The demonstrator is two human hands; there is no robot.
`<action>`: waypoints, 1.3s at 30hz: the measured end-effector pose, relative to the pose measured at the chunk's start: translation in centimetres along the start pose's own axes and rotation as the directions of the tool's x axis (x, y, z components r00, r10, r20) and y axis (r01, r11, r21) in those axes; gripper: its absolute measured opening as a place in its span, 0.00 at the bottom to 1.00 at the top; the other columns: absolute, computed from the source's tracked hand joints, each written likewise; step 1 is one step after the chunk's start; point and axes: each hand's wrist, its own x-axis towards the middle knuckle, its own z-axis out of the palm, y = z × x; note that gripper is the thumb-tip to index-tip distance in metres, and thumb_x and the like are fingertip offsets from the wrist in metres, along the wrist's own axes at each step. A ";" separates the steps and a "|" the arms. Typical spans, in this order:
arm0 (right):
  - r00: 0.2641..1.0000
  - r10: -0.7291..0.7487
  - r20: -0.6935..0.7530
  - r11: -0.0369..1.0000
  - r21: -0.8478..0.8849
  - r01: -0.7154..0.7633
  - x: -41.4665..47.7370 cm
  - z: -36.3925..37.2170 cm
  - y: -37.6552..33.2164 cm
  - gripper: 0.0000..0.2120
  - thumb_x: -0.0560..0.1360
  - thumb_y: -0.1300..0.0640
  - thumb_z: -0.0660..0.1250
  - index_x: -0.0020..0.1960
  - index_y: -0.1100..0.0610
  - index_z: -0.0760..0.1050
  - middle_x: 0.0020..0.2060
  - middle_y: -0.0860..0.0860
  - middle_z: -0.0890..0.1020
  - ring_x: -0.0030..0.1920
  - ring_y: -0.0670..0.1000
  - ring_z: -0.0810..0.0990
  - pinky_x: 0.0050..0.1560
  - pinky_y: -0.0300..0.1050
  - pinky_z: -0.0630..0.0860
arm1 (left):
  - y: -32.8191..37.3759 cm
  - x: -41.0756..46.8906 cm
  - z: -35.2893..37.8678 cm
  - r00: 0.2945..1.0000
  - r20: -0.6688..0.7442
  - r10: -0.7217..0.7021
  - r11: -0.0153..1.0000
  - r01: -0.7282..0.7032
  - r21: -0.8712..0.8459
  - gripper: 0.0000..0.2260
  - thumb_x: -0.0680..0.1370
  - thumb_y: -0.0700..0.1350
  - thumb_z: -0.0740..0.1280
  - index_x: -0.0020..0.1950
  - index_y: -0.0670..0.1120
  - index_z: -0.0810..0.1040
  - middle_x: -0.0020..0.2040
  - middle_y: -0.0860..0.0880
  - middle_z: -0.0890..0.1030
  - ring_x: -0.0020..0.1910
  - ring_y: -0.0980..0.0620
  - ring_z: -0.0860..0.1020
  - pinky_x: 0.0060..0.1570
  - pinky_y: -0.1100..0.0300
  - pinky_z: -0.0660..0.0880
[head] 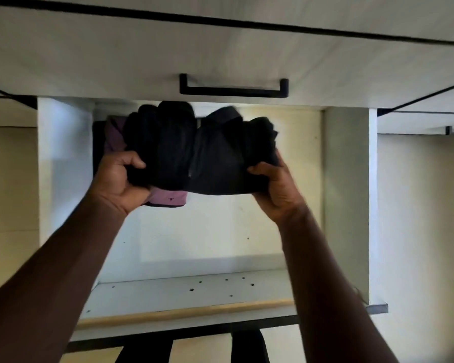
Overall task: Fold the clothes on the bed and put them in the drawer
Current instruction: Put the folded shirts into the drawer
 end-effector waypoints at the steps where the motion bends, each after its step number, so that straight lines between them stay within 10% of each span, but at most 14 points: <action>1: 0.999 -0.049 0.004 0.998 0.029 0.049 -0.3 -2.0 -1.2 0.36 0.68 0.77 0.59 0.73 0.56 0.72 0.72 0.63 0.74 0.71 0.66 0.72 0.70 0.64 0.68 | -1.6 0.2 0.7 1.000 0.007 -0.017 1.000 0.017 0.022 0.45 0.51 0.35 0.69 0.71 0.47 0.78 0.65 0.46 0.82 0.63 0.43 0.82 0.61 0.46 0.78; 5: 0.988 -0.019 -0.152 1.000 -0.001 0.019 0.0 -10.2 -2.5 0.35 0.67 0.77 0.60 0.72 0.58 0.73 0.70 0.62 0.76 0.70 0.66 0.74 0.68 0.63 0.74 | -9.2 2.9 3.8 0.993 -0.019 -0.118 0.983 0.119 0.139 0.27 0.62 0.30 0.57 0.52 0.45 0.86 0.53 0.46 0.86 0.51 0.44 0.85 0.45 0.48 0.84; 9: 0.913 -0.035 -0.406 0.820 -0.534 -0.206 1.7 -17.6 0.8 0.30 0.70 0.70 0.65 0.71 0.54 0.73 0.56 0.52 0.82 0.55 0.59 0.80 0.46 0.49 0.78 | -16.9 7.8 3.7 0.974 -0.173 -0.147 0.882 0.208 0.424 0.27 0.71 0.25 0.57 0.66 0.40 0.78 0.63 0.38 0.81 0.63 0.35 0.78 0.52 0.47 0.81; 14: 0.943 -0.096 -0.318 0.485 -0.842 -0.235 0.9 -19.8 0.8 0.33 0.75 0.63 0.66 0.78 0.49 0.64 0.67 0.51 0.78 0.59 0.55 0.80 0.52 0.47 0.78 | -19.8 7.9 3.8 0.957 -0.284 0.064 0.650 0.176 0.740 0.28 0.78 0.37 0.67 0.78 0.47 0.67 0.72 0.42 0.74 0.64 0.40 0.77 0.64 0.47 0.78; 18: 0.984 -0.139 -0.113 0.183 -0.979 -0.087 -3.9 -16.6 1.7 0.30 0.80 0.56 0.68 0.79 0.53 0.62 0.72 0.54 0.72 0.69 0.55 0.73 0.66 0.48 0.73 | -19.9 1.0 2.9 0.955 -0.011 0.295 0.101 -0.020 0.995 0.27 0.81 0.52 0.68 0.78 0.49 0.65 0.73 0.45 0.74 0.69 0.43 0.74 0.65 0.52 0.70; 22: 0.938 0.321 0.129 0.166 -0.983 0.078 -10.4 -13.3 4.2 0.30 0.77 0.43 0.71 0.76 0.49 0.69 0.70 0.50 0.77 0.68 0.52 0.76 0.63 0.39 0.72 | -21.0 -7.9 -0.7 0.982 0.176 -0.071 -0.156 -0.185 0.970 0.28 0.79 0.64 0.65 0.74 0.51 0.72 0.73 0.50 0.75 0.71 0.49 0.74 0.68 0.55 0.69; 27: 0.752 0.612 0.244 -0.155 -0.895 0.417 -16.5 -13.9 8.7 0.44 0.69 0.25 0.62 0.79 0.43 0.59 0.77 0.46 0.67 0.75 0.50 0.68 0.74 0.51 0.65 | -22.8 -14.6 -6.8 0.905 0.206 -0.372 -0.471 -0.375 0.799 0.40 0.72 0.76 0.53 0.80 0.56 0.62 0.78 0.55 0.67 0.76 0.53 0.67 0.73 0.53 0.64; 39: 0.673 0.352 0.651 -0.418 -0.534 0.735 -14.8 -18.4 11.1 0.35 0.80 0.32 0.52 0.79 0.52 0.65 0.69 0.51 0.77 0.62 0.54 0.80 0.55 0.52 0.78 | -23.1 -11.5 -11.2 0.737 0.609 -0.293 -0.692 -0.603 0.397 0.29 0.81 0.61 0.61 0.78 0.49 0.65 0.71 0.46 0.77 0.65 0.46 0.79 0.54 0.49 0.79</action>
